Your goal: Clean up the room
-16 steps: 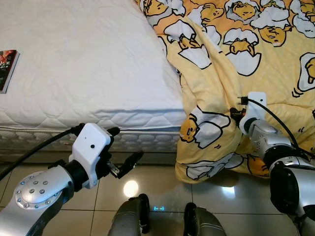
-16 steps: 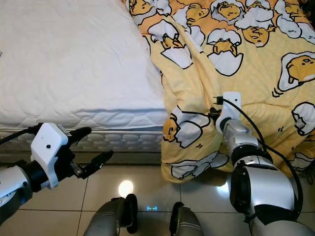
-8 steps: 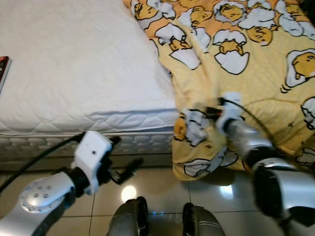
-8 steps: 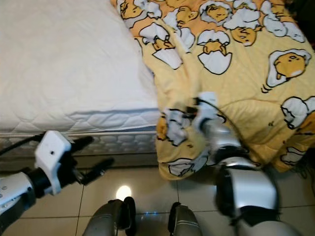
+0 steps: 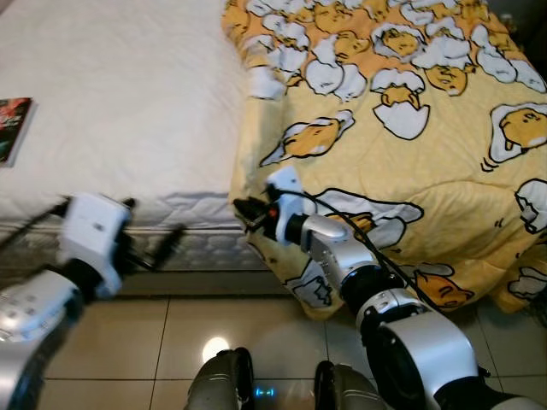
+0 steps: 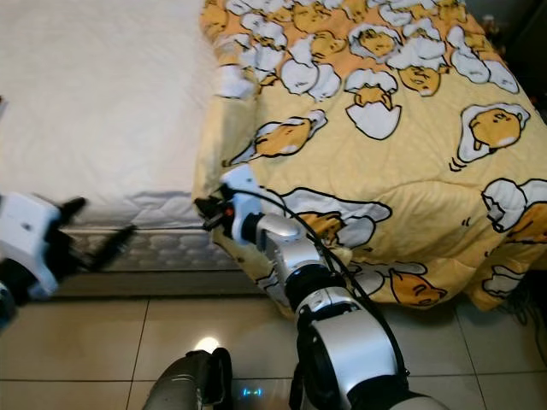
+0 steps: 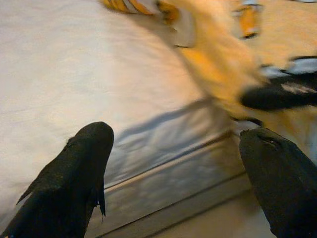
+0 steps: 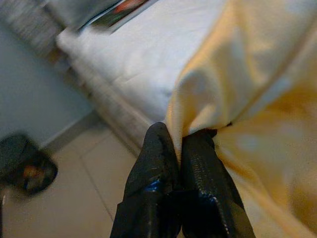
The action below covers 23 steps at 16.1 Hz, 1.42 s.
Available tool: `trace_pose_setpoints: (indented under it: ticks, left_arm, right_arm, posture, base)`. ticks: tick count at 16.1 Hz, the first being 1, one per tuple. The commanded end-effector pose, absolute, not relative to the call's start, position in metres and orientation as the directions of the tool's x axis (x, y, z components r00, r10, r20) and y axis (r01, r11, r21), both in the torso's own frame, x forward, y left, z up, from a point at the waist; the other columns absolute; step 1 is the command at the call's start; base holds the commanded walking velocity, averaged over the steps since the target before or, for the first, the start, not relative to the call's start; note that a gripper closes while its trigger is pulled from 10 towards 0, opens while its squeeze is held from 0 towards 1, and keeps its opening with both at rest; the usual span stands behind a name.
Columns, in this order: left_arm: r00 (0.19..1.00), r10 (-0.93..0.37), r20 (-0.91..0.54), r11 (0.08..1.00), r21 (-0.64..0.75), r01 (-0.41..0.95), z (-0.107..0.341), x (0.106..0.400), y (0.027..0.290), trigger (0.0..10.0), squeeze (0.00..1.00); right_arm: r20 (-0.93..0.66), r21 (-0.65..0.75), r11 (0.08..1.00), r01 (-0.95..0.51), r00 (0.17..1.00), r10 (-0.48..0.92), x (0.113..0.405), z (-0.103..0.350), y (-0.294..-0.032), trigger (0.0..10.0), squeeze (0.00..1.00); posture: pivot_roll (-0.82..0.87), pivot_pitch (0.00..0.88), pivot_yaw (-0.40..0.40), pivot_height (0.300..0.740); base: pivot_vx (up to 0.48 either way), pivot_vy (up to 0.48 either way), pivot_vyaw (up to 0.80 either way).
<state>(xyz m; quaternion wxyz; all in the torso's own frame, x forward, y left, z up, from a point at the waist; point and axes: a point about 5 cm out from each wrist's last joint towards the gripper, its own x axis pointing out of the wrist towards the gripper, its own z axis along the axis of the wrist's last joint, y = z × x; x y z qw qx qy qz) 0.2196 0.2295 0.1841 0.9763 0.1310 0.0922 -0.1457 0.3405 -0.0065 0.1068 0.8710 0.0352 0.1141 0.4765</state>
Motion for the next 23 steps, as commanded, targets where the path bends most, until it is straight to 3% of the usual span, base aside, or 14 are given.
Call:
trace_pose_setpoints:
  ticks: [1, 2, 3, 4, 5, 6, 7, 9, 12, 13, 15, 22, 23]
  left_arm:
    - [0.955, -0.224, -0.194, 0.929, 0.254, 0.270, 0.190, 0.222, 0.236, 10.0, 0.00]
    - [0.958, -0.216, -0.190, 0.930, 0.258, 0.261, 0.191, 0.223, 0.239, 10.0, 0.00]
    - [0.957, -0.218, -0.191, 0.929, 0.259, 0.263, 0.190, 0.223, 0.238, 10.0, 0.00]
    - [0.957, -0.219, -0.191, 0.929, 0.259, 0.265, 0.190, 0.223, 0.238, 10.0, 0.00]
    - [0.955, -0.228, -0.192, 0.927, 0.259, 0.273, 0.189, 0.224, 0.236, 10.0, 0.00]
    - [0.954, -0.232, -0.190, 0.926, 0.257, 0.276, 0.189, 0.225, 0.235, 10.0, 0.00]
    - [0.954, -0.234, -0.189, 0.926, 0.256, 0.277, 0.188, 0.226, 0.235, 10.0, 0.00]
    - [0.953, -0.240, -0.186, 0.925, 0.255, 0.282, 0.188, 0.229, 0.233, 10.0, 0.00]
    - [0.946, -0.261, -0.190, 0.914, 0.265, 0.306, 0.187, 0.234, 0.230, 10.0, 0.00]
    - [0.939, -0.279, -0.201, 0.904, 0.274, 0.327, 0.183, 0.239, 0.226, 10.0, 0.00]
    - [0.936, -0.291, -0.200, 0.904, 0.263, 0.337, 0.178, 0.247, 0.219, 10.0, 0.00]
    - [0.941, -0.285, -0.183, 0.929, 0.187, 0.318, 0.153, 0.253, 0.203, 10.0, 0.00]
    - [0.954, -0.239, -0.180, 0.952, 0.147, 0.267, 0.140, 0.249, 0.195, 10.0, 0.00]
  right_arm:
    - [-0.117, 0.232, 0.405, -0.885, 0.388, 0.914, 0.308, 0.100, 0.045, 0.0, 0.00]
    - [-0.171, 0.209, 0.395, -0.895, 0.364, 0.916, 0.298, 0.090, 0.051, 0.2, 0.00]
    - [-0.205, 0.193, 0.415, -0.889, 0.377, 0.903, 0.296, 0.084, 0.051, 9.4, 0.00]
    - [-0.226, 0.182, 0.430, -0.884, 0.388, 0.894, 0.295, 0.081, 0.051, 10.0, 0.00]
    - [-0.226, 0.237, 0.426, -0.873, 0.377, 0.898, 0.291, 0.077, 0.052, 10.0, 0.00]
    - [-0.199, 0.287, 0.403, -0.869, 0.357, 0.913, 0.288, 0.078, 0.056, 10.0, 0.75]
    - [-0.180, 0.308, 0.383, -0.871, 0.342, 0.922, 0.285, 0.080, 0.059, 10.0, 1.00]
    - [-0.153, 0.309, 0.343, -0.887, 0.310, 0.938, 0.281, 0.083, 0.064, 10.0, 1.00]
    - [-0.195, 0.257, 0.385, -0.886, 0.343, 0.919, 0.283, 0.079, 0.060, 10.0, 1.00]
    - [-0.252, 0.234, 0.496, -0.836, 0.440, 0.862, 0.288, 0.069, 0.046, 10.0, 1.00]
    - [-0.263, 0.269, 0.604, -0.750, 0.546, 0.796, 0.294, 0.060, 0.023, 10.0, 1.00]
    - [-0.203, 0.220, 0.814, -0.538, 0.791, 0.578, 0.285, 0.061, -0.057, 10.0, 1.00]
    - [-0.143, 0.183, 0.883, -0.432, 0.877, 0.458, 0.276, 0.075, -0.084, 10.0, 1.00]
  posture:
    - [0.11, 0.125, 0.016, 0.740]
    - [0.12, 0.125, 0.018, 0.740]
    - [0.12, 0.125, 0.018, 0.740]
    - [0.12, 0.125, 0.018, 0.740]
    - [0.11, 0.126, 0.020, 0.740]
    - [0.11, 0.125, 0.020, 0.740]
    - [0.11, 0.124, 0.022, 0.740]
    - [0.11, 0.116, 0.025, 0.740]
    - [0.10, 0.091, 0.027, 0.740]
    - [0.09, 0.077, 0.032, 0.740]
    - [0.06, 0.036, 0.039, 0.740]
    - [0.00, 0.000, 0.067, 0.740]
    - [-0.02, 0.000, 0.076, 0.740]
  base:
    - [0.000, 0.000, 0.00]
    - [0.000, 0.000, 0.00]
    - [0.000, 0.000, 0.00]
    - [0.000, 0.000, 0.00]
    - [0.000, 0.000, 0.00]
    - [0.000, 0.000, 0.00]
    - [0.000, 0.000, 0.00]
    - [0.000, 0.000, 0.00]
    - [0.000, 0.000, 0.00]
    - [0.000, 0.000, 0.00]
    - [0.000, 0.000, 0.00]
    - [0.000, 0.000, 0.00]
    - [0.000, 0.000, 0.00]
